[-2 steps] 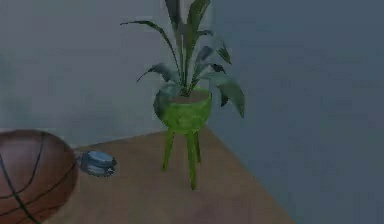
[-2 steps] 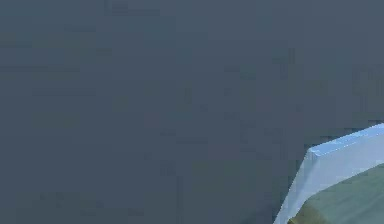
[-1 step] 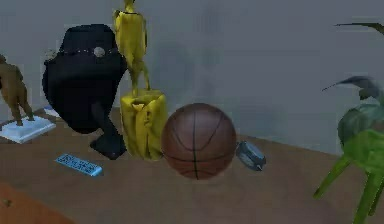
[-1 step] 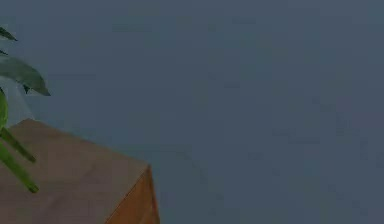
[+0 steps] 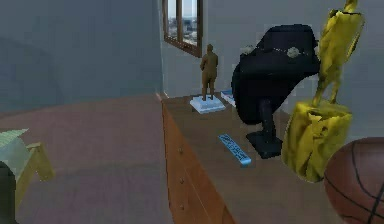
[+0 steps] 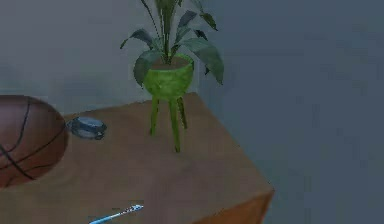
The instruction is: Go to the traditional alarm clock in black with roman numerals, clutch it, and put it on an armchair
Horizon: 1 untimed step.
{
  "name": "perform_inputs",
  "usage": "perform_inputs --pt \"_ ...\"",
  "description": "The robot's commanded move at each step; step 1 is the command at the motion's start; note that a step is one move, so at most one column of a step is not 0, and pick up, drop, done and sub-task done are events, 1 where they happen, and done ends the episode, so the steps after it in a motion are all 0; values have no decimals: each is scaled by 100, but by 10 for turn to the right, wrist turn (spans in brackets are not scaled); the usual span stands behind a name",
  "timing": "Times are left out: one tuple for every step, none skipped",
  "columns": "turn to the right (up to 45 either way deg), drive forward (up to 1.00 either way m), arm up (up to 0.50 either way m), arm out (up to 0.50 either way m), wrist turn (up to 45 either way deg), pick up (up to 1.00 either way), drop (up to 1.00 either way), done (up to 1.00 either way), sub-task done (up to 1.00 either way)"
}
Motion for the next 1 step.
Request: perform_inputs --pt "-180 0 0 0 0 0 0 0 0"
